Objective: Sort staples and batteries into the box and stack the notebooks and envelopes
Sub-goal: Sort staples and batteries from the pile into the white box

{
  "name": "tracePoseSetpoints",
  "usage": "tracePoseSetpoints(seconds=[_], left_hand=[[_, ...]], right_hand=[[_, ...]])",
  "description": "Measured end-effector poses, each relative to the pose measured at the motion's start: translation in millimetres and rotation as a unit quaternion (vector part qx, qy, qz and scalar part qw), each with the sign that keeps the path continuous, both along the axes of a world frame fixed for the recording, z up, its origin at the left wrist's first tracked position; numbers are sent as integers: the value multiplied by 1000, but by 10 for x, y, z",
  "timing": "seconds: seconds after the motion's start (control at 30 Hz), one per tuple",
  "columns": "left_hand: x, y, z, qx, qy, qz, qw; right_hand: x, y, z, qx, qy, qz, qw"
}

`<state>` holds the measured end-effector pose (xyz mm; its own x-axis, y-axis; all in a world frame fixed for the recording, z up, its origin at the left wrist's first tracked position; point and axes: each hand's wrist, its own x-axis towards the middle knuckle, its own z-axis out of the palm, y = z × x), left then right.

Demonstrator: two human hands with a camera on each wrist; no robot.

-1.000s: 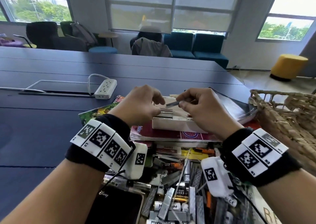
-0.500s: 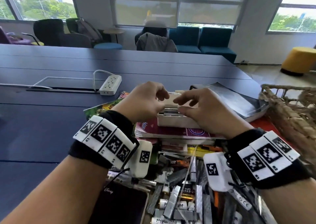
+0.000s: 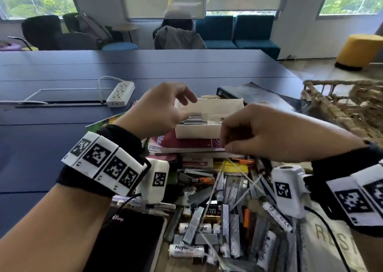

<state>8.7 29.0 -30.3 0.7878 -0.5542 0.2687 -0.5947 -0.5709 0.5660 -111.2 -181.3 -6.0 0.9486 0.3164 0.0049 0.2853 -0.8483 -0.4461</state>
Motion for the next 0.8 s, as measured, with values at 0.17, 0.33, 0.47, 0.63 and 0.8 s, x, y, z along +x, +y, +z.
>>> tracePoseSetpoints(seconds=[0.17,0.33,0.47,0.63,0.8], left_hand=[[-307,-81,181,40,29,-71,996],[-525,-174,154,176,134,-166,961],[-541,-250,40,229,142,-164,949],[-531,-245,17,257,147,-156,942],[-532,-268,16,274,127,-158,940]], right_hand=[[-56,-61,-58,-64,61,-28,996],[-54,-79,-111,-104,62,-78,990],[-57,-12,-132,-122,46,-84,988],[-21,96,-211,-151,51,-59,985],[-2,118,-215,-147,46,-45,987]])
